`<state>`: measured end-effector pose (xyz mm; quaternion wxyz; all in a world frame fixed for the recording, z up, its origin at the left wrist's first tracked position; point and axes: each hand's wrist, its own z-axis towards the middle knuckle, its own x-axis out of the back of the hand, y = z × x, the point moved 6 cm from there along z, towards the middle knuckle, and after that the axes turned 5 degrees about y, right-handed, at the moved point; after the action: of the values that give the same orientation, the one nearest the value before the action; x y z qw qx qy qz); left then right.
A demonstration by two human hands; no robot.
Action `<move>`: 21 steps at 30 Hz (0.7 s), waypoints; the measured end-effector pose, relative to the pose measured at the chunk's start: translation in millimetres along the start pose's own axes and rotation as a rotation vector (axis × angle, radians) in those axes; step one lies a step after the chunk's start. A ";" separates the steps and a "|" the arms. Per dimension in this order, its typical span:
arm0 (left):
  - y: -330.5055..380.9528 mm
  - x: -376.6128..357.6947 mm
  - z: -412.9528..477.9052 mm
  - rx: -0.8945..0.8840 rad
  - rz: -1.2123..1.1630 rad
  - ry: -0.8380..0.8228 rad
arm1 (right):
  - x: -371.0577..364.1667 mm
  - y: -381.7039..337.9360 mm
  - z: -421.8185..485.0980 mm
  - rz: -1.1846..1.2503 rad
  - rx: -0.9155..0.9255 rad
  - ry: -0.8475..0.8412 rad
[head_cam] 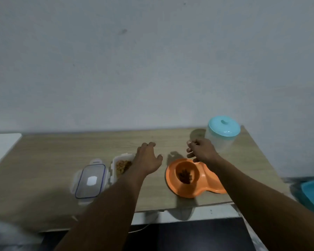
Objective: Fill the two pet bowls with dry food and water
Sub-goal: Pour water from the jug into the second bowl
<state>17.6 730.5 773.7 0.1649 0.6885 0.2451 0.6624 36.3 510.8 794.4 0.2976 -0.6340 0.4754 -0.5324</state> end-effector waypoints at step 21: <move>119.8 -181.3 10.3 -0.227 0.275 -0.332 | 152.3 78.1 125.6 0.472 -0.193 0.087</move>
<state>41.7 531.8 688.4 0.1874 0.7918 0.0425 0.5797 131.4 325.7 752.9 0.3311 -0.5073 0.6712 -0.4272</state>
